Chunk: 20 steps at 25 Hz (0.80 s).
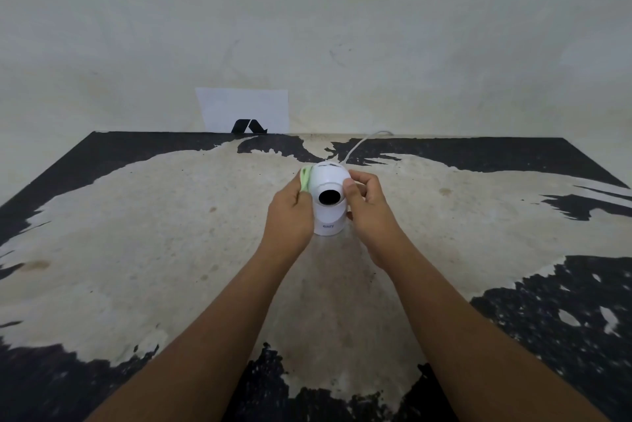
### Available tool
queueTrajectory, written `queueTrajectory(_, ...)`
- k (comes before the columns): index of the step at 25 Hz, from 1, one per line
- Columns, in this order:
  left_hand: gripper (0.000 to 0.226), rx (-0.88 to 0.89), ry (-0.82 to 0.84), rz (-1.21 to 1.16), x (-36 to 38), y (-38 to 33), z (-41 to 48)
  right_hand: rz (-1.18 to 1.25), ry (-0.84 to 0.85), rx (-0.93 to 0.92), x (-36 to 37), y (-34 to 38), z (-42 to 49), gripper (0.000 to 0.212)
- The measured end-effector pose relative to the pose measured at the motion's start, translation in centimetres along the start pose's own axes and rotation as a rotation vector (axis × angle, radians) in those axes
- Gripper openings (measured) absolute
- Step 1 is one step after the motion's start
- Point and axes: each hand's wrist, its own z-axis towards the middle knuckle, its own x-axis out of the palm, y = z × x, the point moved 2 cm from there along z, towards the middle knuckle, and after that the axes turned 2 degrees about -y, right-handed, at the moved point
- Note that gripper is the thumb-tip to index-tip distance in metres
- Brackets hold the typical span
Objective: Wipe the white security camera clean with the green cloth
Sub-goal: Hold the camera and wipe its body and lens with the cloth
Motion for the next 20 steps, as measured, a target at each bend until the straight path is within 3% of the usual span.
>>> queueTrajectory(3, 0.025, -0.099, 0.057, 0.169, 0.3, 1.5, -1.4, 0.015, -0.004, 0.000, 0.0, 0.0, 0.1, 0.028)
queueTrajectory(6, 0.026, -0.134, 0.101, 0.268, -0.3, 1.8, -2.6, 0.018, -0.004, 0.005, 0.1, 0.0, 0.0, 0.027)
queueTrajectory(12, 0.029, -0.333, 0.197, -0.216, -2.6, -0.2, -4.2, -0.040, -0.017, 0.045, -1.7, 1.4, -0.4, 0.029)
queueTrajectory(15, 0.029, -0.272, 0.314, -0.223, -3.0, -1.7, -4.2, -0.042, -0.111, -0.072, -3.1, 3.3, -2.0, 0.015)
queueTrajectory(20, 0.022, -0.102, 0.382, -0.123, -2.4, -3.6, -3.3, -0.052, 0.341, -0.071, -3.4, 4.0, -4.4, 0.014)
